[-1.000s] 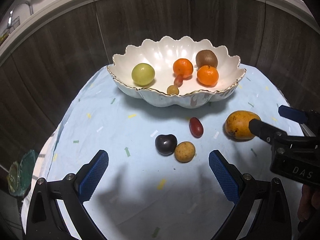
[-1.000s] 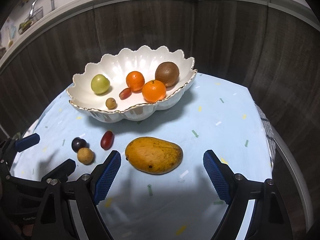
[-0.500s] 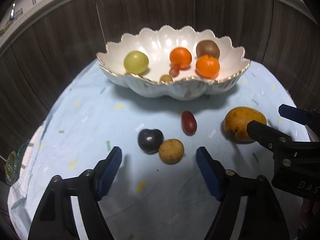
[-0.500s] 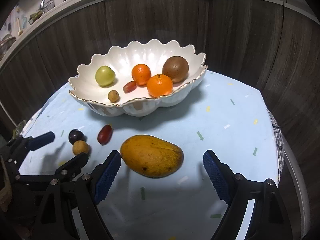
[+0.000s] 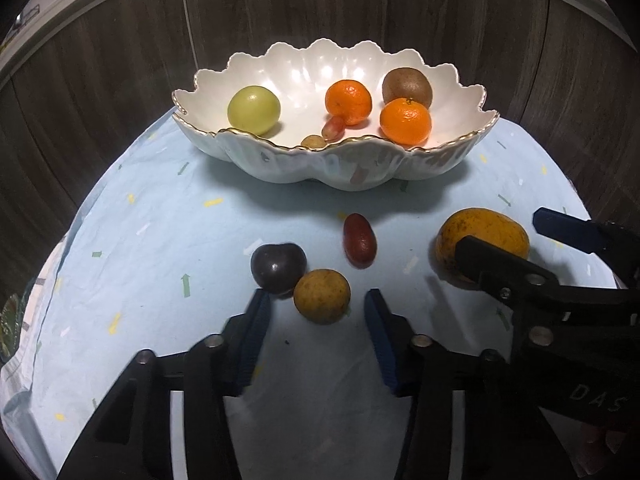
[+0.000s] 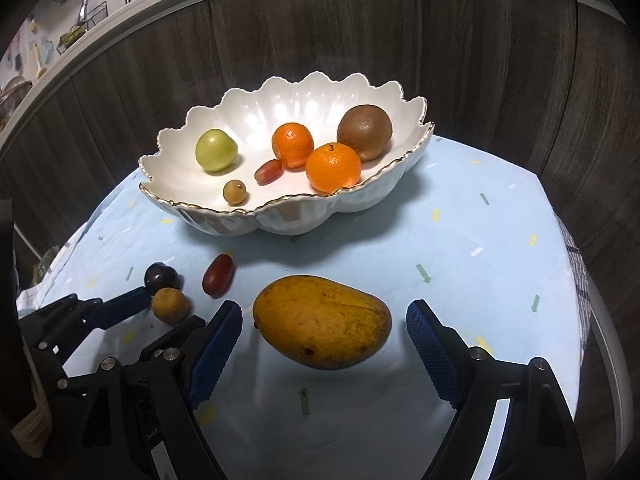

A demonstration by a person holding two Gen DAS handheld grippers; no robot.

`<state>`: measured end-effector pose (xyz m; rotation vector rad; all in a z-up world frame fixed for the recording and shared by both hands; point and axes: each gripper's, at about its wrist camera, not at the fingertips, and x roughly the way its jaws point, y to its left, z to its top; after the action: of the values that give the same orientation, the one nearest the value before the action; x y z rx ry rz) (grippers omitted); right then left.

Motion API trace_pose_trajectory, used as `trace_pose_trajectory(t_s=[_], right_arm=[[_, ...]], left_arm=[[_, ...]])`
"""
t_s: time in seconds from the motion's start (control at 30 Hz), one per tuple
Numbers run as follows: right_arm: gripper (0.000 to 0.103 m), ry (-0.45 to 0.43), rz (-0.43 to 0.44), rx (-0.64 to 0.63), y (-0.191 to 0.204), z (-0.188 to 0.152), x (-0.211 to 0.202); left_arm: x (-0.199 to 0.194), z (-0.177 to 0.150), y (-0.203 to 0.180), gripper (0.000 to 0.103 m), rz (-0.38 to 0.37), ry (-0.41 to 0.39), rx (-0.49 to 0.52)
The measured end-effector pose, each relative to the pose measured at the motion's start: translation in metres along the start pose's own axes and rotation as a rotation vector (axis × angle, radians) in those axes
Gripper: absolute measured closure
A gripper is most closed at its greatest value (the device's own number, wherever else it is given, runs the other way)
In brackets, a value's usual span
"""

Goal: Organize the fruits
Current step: 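Grasp the small brown potato-like fruit with the left tool while the right tool grasps the mango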

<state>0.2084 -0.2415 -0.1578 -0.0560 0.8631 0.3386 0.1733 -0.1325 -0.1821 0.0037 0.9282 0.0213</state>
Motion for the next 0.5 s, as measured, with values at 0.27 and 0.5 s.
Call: trace_pose_trajectory(t_s=[0.27, 0.5], right_arm=[[0.018, 0.005, 0.01, 0.011, 0.0004, -0.0034, 0.0034], [0.018, 0.006, 0.006, 0.018, 0.0004, -0.0027, 0.0068]], left_arm=[[-0.0007, 0.0016, -0.0005, 0.073, -0.035, -0.007, 0.018], [0.0035, 0.0063, 0.0009, 0.073, -0.041, -0.011, 0.039]])
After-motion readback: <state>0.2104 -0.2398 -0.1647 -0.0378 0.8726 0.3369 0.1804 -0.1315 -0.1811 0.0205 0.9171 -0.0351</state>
